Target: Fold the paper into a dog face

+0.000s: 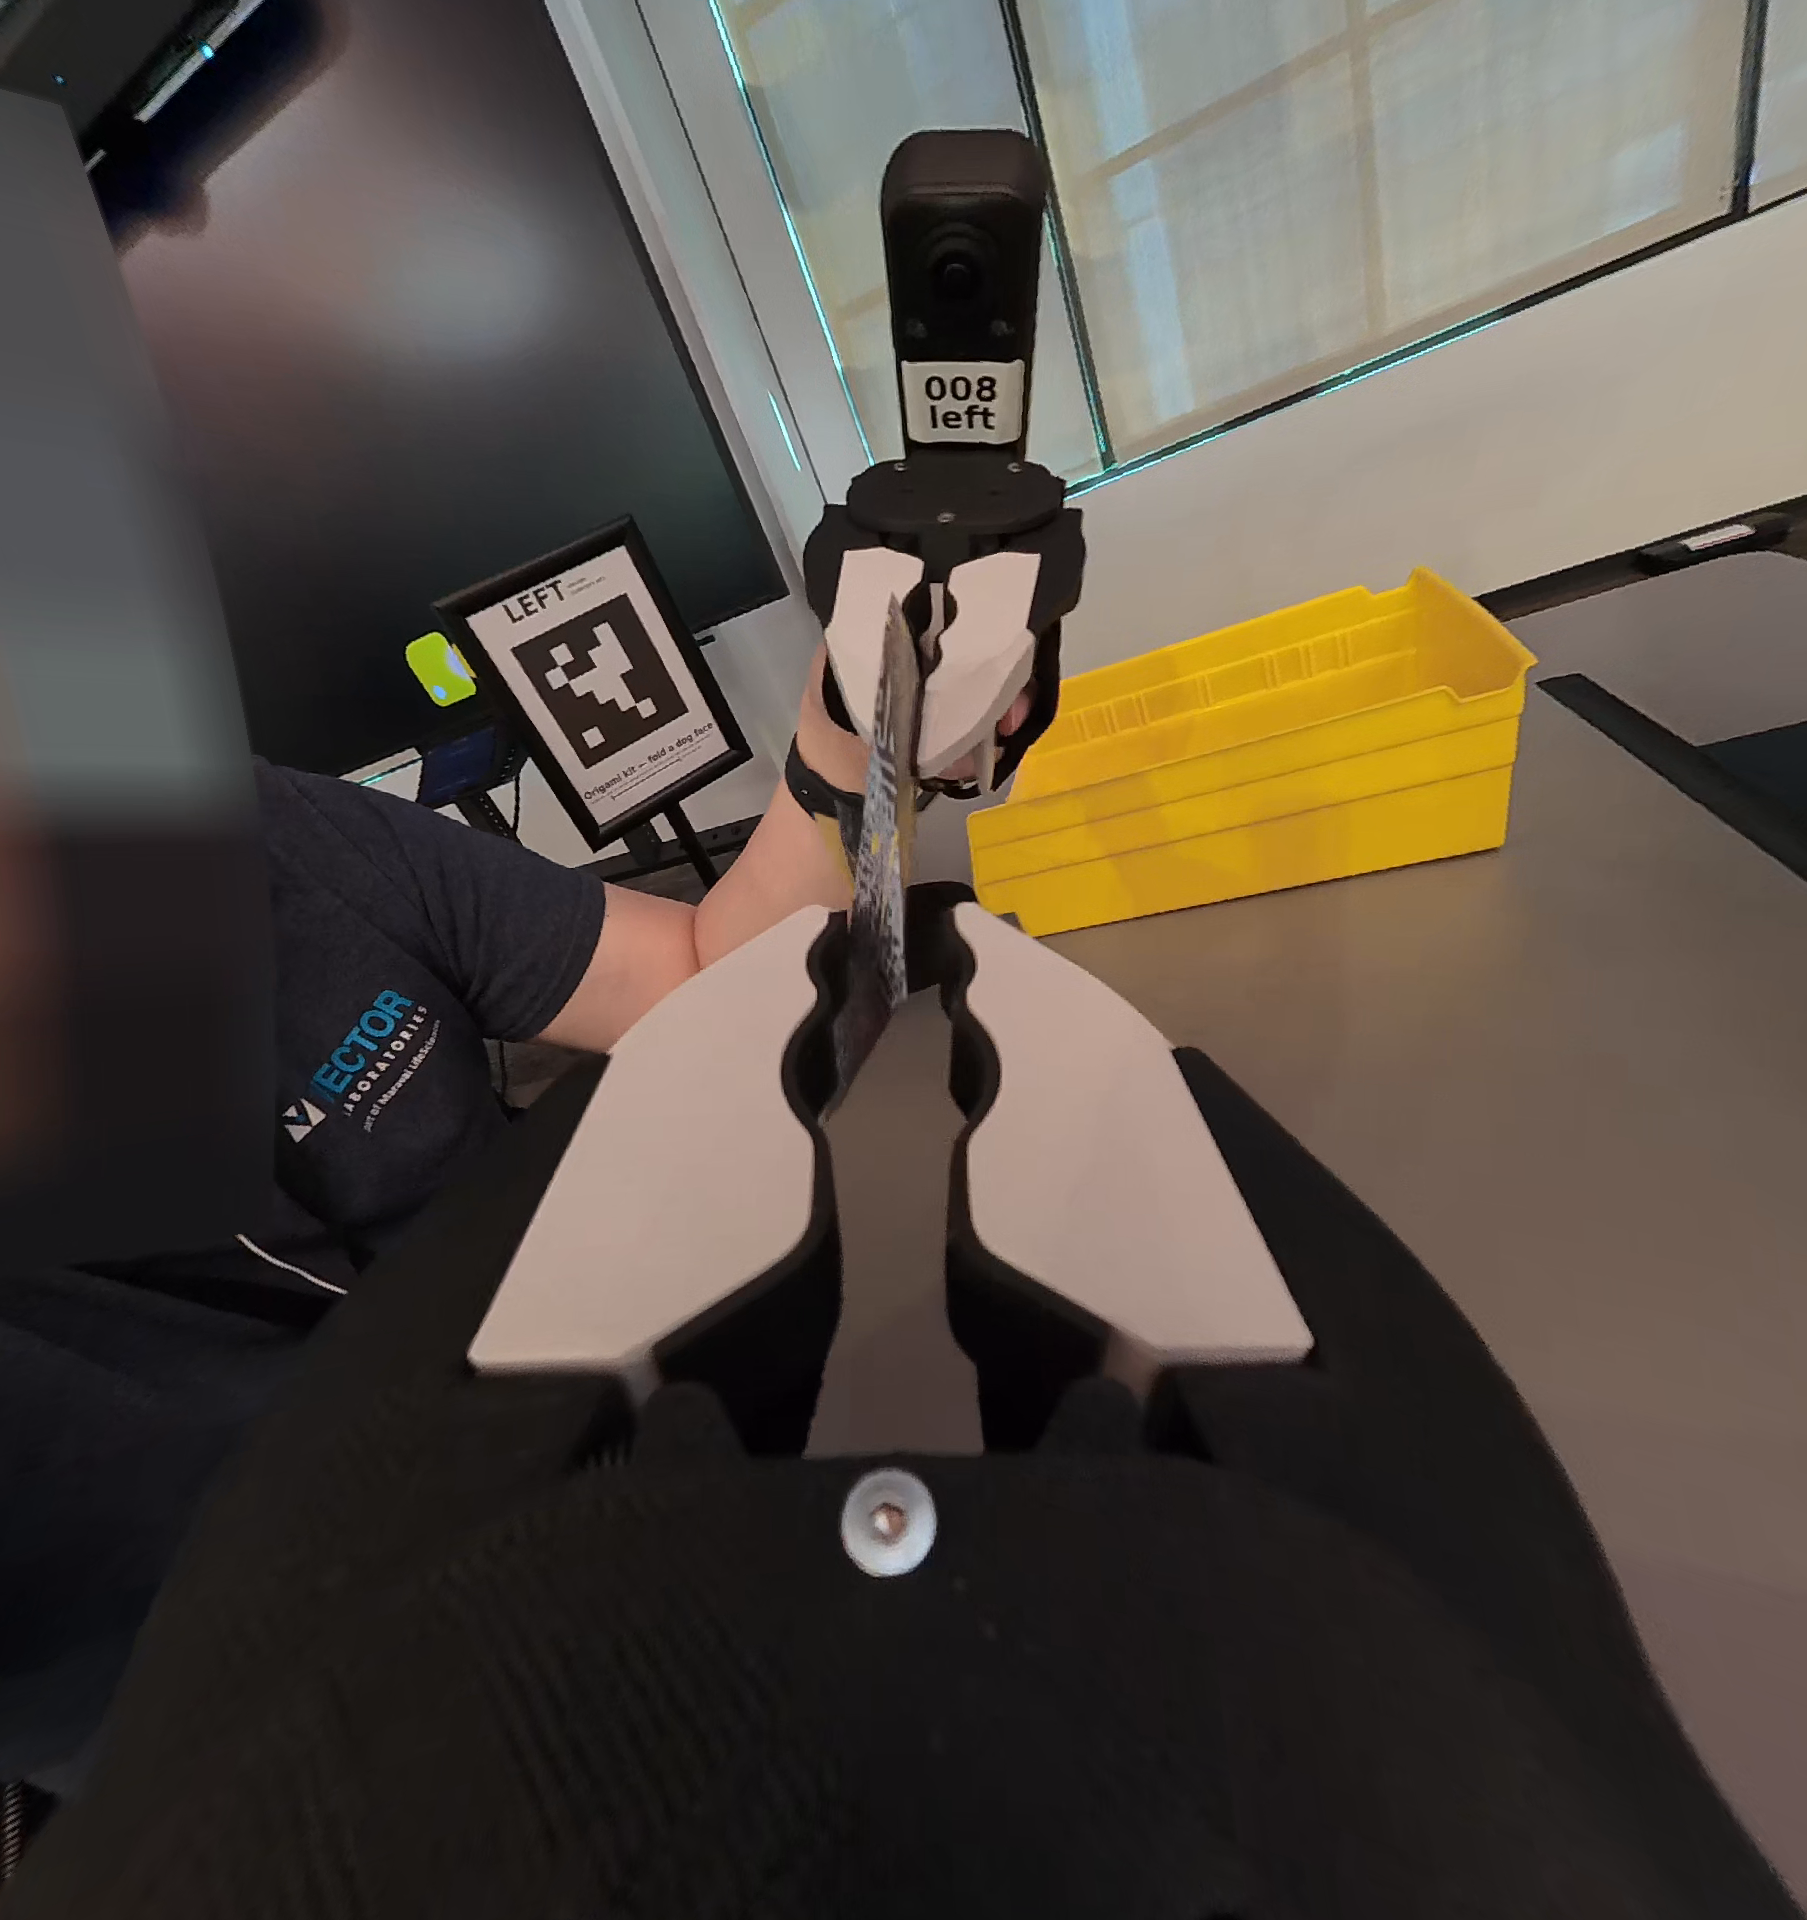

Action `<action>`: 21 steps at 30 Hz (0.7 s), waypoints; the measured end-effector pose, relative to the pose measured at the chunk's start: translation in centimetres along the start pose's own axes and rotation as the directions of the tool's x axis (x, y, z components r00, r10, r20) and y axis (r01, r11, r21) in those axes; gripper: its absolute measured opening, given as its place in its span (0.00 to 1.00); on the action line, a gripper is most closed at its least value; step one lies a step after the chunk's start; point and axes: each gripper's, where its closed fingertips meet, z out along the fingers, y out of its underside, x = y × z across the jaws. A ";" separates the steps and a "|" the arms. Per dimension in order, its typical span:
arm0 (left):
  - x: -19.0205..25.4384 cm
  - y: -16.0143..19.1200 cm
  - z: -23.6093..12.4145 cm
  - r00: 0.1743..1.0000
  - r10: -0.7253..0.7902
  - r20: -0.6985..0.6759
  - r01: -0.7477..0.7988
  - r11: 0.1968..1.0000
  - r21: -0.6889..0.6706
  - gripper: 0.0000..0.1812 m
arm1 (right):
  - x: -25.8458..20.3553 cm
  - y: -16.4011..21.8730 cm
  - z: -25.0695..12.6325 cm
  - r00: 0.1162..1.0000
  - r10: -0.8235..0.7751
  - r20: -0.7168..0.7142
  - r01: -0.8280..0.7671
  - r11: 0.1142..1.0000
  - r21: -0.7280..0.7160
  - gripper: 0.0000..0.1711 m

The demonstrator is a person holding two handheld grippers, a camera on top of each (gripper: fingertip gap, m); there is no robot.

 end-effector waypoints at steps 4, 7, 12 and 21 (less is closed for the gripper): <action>0.1 -0.1 -0.2 1.000 0.001 0.000 -0.001 1.000 0.008 0.00 | 0.1 -0.4 -0.3 1.000 -0.018 -0.012 0.018 1.000 0.022 0.07; 0.2 -0.1 -0.1 1.000 -0.005 -0.015 0.005 1.000 0.008 0.00 | -0.6 -0.5 -0.4 0.999 -0.032 0.020 0.032 0.999 0.030 0.01; 0.0 0.0 -0.1 1.000 -0.015 -0.004 0.015 1.000 -0.004 0.08 | -0.5 -0.6 -0.5 0.998 -0.059 -0.018 0.059 0.998 0.010 0.01; 0.0 -1.2 -2.9 0.998 0.021 0.067 -0.025 0.997 0.072 0.11 | -1.7 -1.6 -1.8 0.996 -0.068 -0.057 0.067 0.998 -0.011 0.01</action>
